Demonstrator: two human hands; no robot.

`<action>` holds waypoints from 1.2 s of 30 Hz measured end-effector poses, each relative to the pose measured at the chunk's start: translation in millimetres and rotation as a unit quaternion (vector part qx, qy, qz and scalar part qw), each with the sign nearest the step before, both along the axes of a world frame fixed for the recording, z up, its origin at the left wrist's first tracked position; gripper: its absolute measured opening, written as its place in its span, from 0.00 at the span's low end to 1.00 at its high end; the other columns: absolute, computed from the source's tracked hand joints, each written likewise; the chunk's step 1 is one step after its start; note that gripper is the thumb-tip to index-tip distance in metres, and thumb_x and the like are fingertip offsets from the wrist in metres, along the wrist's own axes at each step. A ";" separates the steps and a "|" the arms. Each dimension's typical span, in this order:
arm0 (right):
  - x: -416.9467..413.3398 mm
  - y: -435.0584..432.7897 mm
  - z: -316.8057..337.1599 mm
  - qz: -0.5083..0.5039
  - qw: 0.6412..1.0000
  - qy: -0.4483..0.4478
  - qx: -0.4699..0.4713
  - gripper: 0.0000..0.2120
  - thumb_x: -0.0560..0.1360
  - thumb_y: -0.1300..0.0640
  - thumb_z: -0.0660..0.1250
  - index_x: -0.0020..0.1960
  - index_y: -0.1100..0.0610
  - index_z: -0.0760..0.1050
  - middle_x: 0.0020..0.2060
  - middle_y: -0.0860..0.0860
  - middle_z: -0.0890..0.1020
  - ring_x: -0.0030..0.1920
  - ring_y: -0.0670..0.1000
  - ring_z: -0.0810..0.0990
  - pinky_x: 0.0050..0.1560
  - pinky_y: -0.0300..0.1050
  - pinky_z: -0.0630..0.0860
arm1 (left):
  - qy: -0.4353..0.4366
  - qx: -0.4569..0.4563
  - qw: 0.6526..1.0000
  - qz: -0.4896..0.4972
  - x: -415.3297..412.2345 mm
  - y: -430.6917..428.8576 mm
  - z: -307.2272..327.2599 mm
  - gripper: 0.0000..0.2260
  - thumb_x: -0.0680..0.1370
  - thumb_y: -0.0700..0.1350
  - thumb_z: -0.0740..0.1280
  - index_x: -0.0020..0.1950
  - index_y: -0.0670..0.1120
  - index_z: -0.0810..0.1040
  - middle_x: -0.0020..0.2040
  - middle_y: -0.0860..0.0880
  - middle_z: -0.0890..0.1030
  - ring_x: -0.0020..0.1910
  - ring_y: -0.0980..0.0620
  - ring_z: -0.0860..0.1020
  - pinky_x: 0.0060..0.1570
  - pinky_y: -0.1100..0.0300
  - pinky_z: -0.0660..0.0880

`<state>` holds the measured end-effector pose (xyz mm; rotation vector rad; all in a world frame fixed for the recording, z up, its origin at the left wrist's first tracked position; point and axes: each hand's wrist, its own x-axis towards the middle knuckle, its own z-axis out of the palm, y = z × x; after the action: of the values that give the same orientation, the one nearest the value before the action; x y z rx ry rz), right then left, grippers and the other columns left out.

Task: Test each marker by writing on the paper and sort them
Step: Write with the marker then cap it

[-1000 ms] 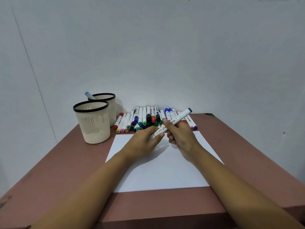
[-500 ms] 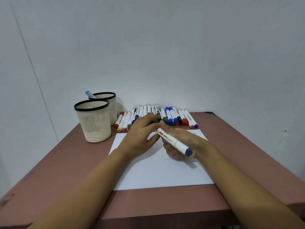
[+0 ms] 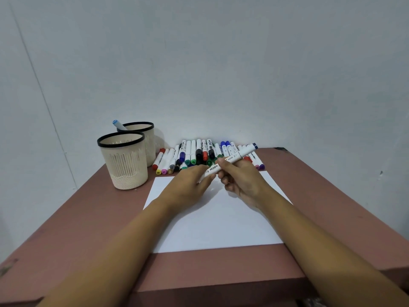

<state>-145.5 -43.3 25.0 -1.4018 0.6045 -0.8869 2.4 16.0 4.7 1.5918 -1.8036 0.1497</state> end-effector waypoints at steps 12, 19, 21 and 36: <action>1.5 -1.1 -0.5 0.018 1.000 -0.024 -0.003 0.12 0.80 0.59 0.62 0.38 0.59 0.74 0.26 0.49 0.72 0.25 0.43 0.68 0.26 0.33 0.65 | 0.086 -0.006 0.996 -0.010 -7.7 2.0 2.2 0.11 0.79 0.48 0.63 0.41 0.43 0.70 0.27 0.53 0.64 0.29 0.58 0.67 0.29 0.66 0.62; 0.1 -2.2 2.4 0.030 0.999 -0.042 -0.015 0.12 0.81 0.59 0.61 0.40 0.60 0.74 0.26 0.49 0.73 0.25 0.43 0.68 0.26 0.33 0.67 | 0.155 0.022 0.987 -0.021 -8.2 4.6 2.5 0.12 0.78 0.55 0.63 0.55 0.49 0.78 0.40 0.51 0.79 0.38 0.56 0.74 0.42 0.61 0.70; -0.5 -2.1 3.4 0.016 0.999 -0.041 -0.024 0.11 0.81 0.58 0.61 0.40 0.59 0.74 0.27 0.49 0.73 0.25 0.43 0.68 0.26 0.34 0.66 | 0.174 0.031 0.984 -0.011 -7.0 5.4 4.5 0.11 0.77 0.55 0.66 0.55 0.52 0.78 0.44 0.50 0.81 0.43 0.53 0.76 0.47 0.55 0.72; -42.4 -41.4 18.0 -0.116 0.971 -0.171 0.119 0.11 0.77 0.66 0.65 0.38 0.58 0.68 0.36 0.57 0.77 0.29 0.53 0.81 0.30 0.41 0.79 | 0.000 0.126 0.989 0.079 20.8 -0.7 -5.3 0.13 0.79 0.38 0.58 0.61 0.43 0.75 0.59 0.46 0.76 0.58 0.49 0.74 0.50 0.66 0.65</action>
<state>-187.9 -84.7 43.1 -0.9459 0.5938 -1.1725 23.2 15.3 -0.6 1.9124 -1.7499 -0.0066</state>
